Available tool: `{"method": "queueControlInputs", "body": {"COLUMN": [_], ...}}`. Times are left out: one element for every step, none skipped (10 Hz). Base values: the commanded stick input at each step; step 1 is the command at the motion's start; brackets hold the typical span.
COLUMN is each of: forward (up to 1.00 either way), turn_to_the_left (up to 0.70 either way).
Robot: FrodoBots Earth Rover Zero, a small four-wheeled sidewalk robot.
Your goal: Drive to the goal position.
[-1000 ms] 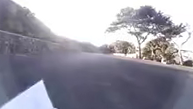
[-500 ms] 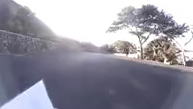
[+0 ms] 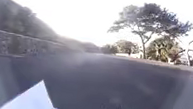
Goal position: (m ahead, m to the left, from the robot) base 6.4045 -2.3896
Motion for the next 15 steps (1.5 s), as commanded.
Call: {"method": "queueControlInputs", "body": {"forward": [0.7,0.7,0.7,0.7,0.7,0.7,0.7,0.7,0.7,0.7,0.7,0.7,0.7,0.7,0.7], "turn_to_the_left": [0.0,0.0,0.0,0.0,0.0,0.0,0.0,0.0,0.0,0.0,0.0,0.0,0.0,0.0,0.0]}}
